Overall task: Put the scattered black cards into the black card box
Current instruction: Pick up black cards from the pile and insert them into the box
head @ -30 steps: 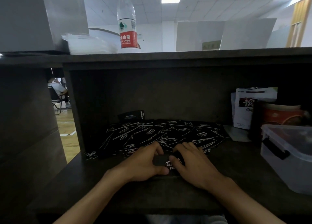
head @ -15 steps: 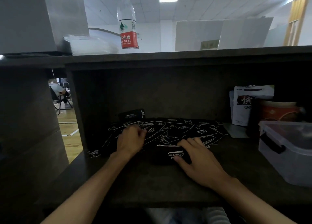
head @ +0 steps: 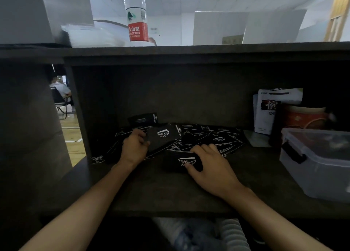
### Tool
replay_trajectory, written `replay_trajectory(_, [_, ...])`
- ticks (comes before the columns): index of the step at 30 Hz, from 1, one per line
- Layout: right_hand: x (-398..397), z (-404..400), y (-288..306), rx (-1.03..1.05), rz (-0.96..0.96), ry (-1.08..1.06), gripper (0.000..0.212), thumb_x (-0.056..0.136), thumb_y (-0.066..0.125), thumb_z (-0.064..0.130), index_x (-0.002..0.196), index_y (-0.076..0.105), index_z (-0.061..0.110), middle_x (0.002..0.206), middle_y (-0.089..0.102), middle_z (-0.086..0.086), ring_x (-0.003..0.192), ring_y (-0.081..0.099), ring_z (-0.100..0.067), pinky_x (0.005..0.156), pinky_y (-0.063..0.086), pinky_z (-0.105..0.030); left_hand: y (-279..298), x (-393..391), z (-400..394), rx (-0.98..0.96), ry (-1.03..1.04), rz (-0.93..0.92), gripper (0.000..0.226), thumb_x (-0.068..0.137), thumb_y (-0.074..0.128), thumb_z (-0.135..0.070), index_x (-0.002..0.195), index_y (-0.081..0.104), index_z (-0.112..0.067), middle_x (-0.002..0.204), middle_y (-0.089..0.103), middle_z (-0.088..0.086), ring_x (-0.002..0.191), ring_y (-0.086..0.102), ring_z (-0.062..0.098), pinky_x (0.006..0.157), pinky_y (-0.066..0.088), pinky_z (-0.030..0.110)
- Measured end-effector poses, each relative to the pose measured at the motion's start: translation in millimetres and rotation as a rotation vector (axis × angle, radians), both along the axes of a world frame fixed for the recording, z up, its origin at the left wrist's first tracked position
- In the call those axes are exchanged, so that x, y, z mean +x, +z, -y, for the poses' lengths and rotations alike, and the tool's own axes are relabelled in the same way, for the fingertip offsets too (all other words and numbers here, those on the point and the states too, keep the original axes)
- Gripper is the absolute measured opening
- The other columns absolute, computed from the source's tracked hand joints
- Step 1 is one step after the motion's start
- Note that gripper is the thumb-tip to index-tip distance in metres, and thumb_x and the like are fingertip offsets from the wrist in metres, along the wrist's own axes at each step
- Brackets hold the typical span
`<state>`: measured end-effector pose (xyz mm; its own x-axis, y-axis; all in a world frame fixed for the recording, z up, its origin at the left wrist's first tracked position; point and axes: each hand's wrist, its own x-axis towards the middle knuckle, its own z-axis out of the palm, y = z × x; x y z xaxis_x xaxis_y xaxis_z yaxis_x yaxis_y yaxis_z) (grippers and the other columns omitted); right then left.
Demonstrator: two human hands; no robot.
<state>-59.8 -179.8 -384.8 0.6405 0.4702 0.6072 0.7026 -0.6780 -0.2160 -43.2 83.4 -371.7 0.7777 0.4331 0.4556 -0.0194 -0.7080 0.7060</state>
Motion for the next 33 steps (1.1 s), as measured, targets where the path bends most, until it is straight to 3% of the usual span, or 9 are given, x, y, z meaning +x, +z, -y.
replay_trajectory(4, [2, 1, -2, 0.003, 0.012, 0.007, 0.033, 0.09, 0.055, 0.05, 0.114, 0.052, 0.029, 0.105, 0.055, 0.011, 0.101, 0.042, -0.008, 0.08, 0.047, -0.03, 2, 2, 0, -0.02, -0.031, 0.105, 0.021, 0.086, 0.061, 0.002, 0.104, 0.06, -0.007, 0.069, 0.057, 0.001, 0.09, 0.064, 0.029, 0.088, 0.049, 0.031])
replay_trajectory(8, [2, -1, -2, 0.002, 0.032, 0.012, 0.028, 0.09, 0.056, 0.049, 0.108, 0.051, 0.029, 0.102, 0.056, 0.009, 0.099, 0.042, -0.009, 0.075, 0.045, -0.031, 0, 4, 0, 0.022, -0.157, 0.016, 0.037, 0.087, 0.054, 0.001, 0.123, 0.062, -0.008, 0.088, 0.071, 0.008, 0.095, 0.067, 0.025, 0.094, 0.052, 0.037])
replay_trajectory(13, [1, -1, -1, 0.005, 0.015, -0.023, 0.034, 0.089, 0.056, 0.05, 0.115, 0.052, 0.027, 0.106, 0.056, 0.007, 0.101, 0.042, -0.012, 0.078, 0.048, -0.036, -3, 1, 0, -0.012, -0.125, 0.061, 0.022, 0.092, 0.058, -0.01, 0.089, 0.061, -0.031, 0.069, 0.063, -0.01, 0.061, 0.058, -0.002, 0.064, 0.046, 0.018])
replay_trajectory(16, [1, -2, -1, -0.007, 0.007, -0.041, 0.036, 0.089, 0.055, 0.051, 0.116, 0.051, 0.028, 0.108, 0.055, 0.008, 0.103, 0.042, -0.011, 0.079, 0.049, -0.036, -2, 2, -3, 0.038, -0.091, 0.15, 0.011, 0.093, 0.061, -0.013, 0.086, 0.065, -0.02, 0.086, 0.062, 0.0, 0.074, 0.057, 0.007, 0.078, 0.047, 0.022])
replay_trajectory(19, [0, 1, 0, -0.024, 0.026, -0.11, 0.038, 0.089, 0.057, 0.049, 0.118, 0.054, 0.025, 0.111, 0.051, 0.004, 0.105, 0.042, -0.014, 0.086, 0.047, -0.035, 6, -6, -2, -0.13, -0.251, 0.201, 0.015, 0.095, 0.059, -0.013, 0.087, 0.068, -0.023, 0.088, 0.068, -0.002, 0.079, 0.062, 0.002, 0.074, 0.044, 0.008])
replay_trajectory(21, [0, 5, 0, 0.0, 0.06, -0.203, 0.037, 0.088, 0.061, 0.043, 0.117, 0.056, 0.021, 0.114, 0.047, -0.001, 0.108, 0.043, -0.019, 0.091, 0.045, -0.039, 10, -13, 4, -0.197, -0.456, 0.132, 0.022, 0.095, 0.058, -0.01, 0.087, 0.071, -0.026, 0.085, 0.074, -0.004, 0.08, 0.069, 0.004, 0.073, 0.049, 0.009])
replay_trajectory(25, [0, 7, 1, 0.115, 0.004, -0.286, 0.051, 0.086, 0.064, 0.035, 0.128, 0.043, 0.016, 0.131, 0.039, -0.007, 0.119, 0.043, -0.025, 0.095, 0.046, -0.04, 7, -19, 22, -0.019, -0.607, -0.079, 0.027, 0.094, 0.06, -0.009, 0.081, 0.07, -0.03, 0.085, 0.073, -0.006, 0.086, 0.07, 0.006, 0.084, 0.052, 0.025])
replay_trajectory(28, [1, 4, 2, 0.032, -0.038, -0.249, 0.056, 0.088, 0.058, 0.039, 0.139, 0.04, 0.022, 0.151, 0.029, -0.004, 0.139, 0.026, -0.024, 0.106, 0.038, -0.05, 2, -20, 34, 0.072, -0.684, -0.173, 0.023, 0.095, 0.058, -0.008, 0.084, 0.071, -0.025, 0.088, 0.072, -0.006, 0.092, 0.068, 0.007, 0.09, 0.051, 0.032])
replay_trajectory(33, [2, 2, 1, -0.073, -0.035, -0.224, 0.048, 0.09, 0.044, 0.052, 0.126, 0.053, 0.022, 0.128, 0.052, 0.001, 0.126, 0.034, -0.021, 0.101, 0.041, -0.049, 0, -20, 38, 0.139, -0.7, -0.242, 0.032, 0.091, 0.056, -0.005, 0.081, 0.072, -0.031, 0.09, 0.067, -0.016, 0.092, 0.062, 0.003, 0.09, 0.047, 0.03])
